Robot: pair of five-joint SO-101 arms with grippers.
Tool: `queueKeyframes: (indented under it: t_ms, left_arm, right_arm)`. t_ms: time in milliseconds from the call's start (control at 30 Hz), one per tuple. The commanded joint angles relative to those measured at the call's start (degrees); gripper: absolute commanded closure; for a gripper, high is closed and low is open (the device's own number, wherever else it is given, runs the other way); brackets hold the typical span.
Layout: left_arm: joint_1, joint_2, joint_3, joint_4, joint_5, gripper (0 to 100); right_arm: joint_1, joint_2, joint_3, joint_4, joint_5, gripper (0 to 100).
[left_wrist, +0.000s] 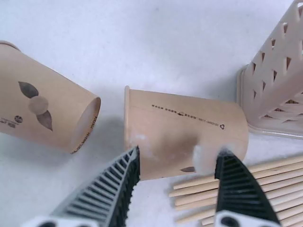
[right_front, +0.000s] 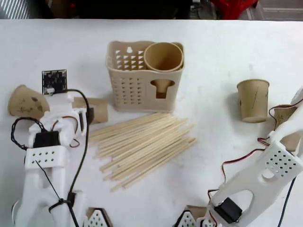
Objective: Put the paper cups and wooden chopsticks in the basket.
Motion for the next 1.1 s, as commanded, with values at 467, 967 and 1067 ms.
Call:
queueKeyframes:
  t_ms: [467, 967, 1067]
  left_arm:
    - [0.7, 0.0, -0.2, -1.1, 0.9, 74]
    - [0.7, 0.0, -0.2, -1.1, 0.9, 74]
    - [0.7, 0.1, -0.2, -1.1, 0.9, 74]
  right_arm:
    - [5.4, -1.0, 0.4, 21.8, 24.4, 88.7]
    - [12.4, -28.4, 14.7, 21.8, 31.6, 98.2]
    - [13.6, -36.4, 17.8, 21.8, 32.1, 98.2]
